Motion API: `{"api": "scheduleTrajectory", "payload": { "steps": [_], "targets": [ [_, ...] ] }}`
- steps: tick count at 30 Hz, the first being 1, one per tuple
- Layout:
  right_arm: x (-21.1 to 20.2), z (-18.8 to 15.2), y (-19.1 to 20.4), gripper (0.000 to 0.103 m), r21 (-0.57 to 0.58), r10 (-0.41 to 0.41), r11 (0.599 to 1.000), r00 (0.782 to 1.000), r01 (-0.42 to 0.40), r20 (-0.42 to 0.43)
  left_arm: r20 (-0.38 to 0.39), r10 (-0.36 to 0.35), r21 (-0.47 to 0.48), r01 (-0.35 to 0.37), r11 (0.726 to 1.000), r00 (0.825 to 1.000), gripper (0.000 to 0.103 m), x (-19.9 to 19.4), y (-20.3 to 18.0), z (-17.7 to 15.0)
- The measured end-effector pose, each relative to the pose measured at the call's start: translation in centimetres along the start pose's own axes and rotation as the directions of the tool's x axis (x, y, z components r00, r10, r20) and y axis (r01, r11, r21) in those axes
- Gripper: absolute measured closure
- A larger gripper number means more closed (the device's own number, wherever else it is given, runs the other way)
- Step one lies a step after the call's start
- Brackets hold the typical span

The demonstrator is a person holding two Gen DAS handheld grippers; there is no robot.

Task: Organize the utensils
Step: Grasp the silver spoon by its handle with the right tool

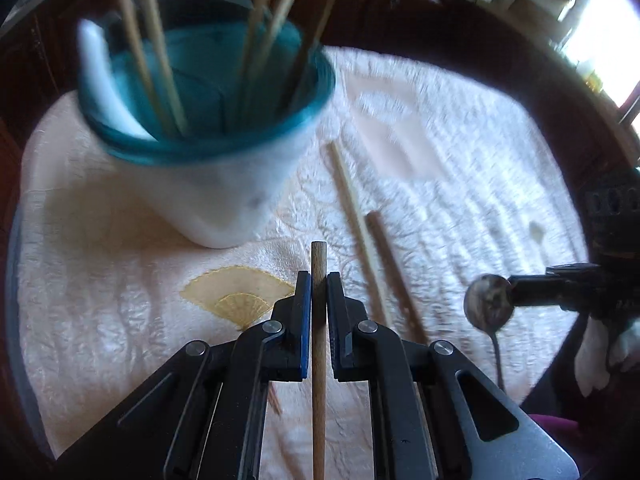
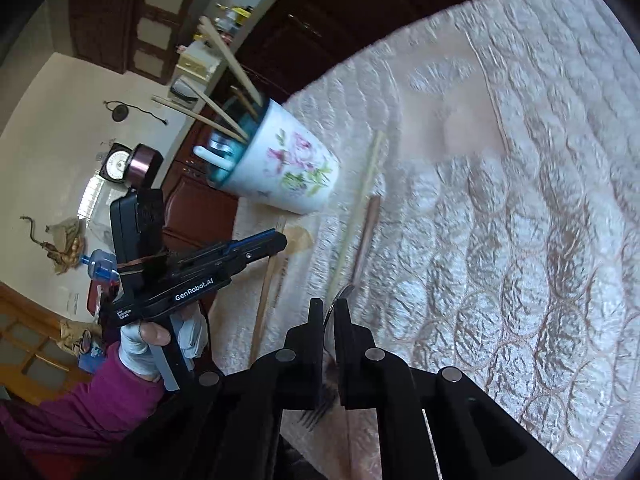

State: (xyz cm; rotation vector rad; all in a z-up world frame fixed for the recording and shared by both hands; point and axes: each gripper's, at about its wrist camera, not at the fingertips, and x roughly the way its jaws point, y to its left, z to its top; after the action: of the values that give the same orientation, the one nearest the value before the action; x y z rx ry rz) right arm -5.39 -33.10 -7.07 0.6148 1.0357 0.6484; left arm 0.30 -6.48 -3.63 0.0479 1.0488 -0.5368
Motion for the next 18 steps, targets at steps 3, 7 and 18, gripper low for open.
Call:
{"api": "scheduleTrajectory", "payload": {
  "steps": [3, 7, 18],
  "targets": [
    [-1.9, 0.0, 1.3, 0.101, -0.030, 0.014, 0.999, 0.999, -0.013, 0.043, 0.055, -0.013, -0.005, 0.013, 1.000, 0.998, 0.097, -3.0, 0.1, -0.1],
    [-2.7, 0.5, 3.2, 0.101, -0.104, -0.049, 0.993, 0.997, 0.055, 0.062, 0.116, -0.022, -0.007, 0.023, 1.000, 0.993, 0.097, -6.4, 0.6, -0.5],
    [1.3, -0.4, -2.0, 0.072, -0.161, -0.365, 0.919, 0.931, 0.359, -0.011, 0.155, -0.012, -0.034, 0.018, 0.999, 0.988, 0.097, -8.6, 1.0, -1.8]
  ]
}}
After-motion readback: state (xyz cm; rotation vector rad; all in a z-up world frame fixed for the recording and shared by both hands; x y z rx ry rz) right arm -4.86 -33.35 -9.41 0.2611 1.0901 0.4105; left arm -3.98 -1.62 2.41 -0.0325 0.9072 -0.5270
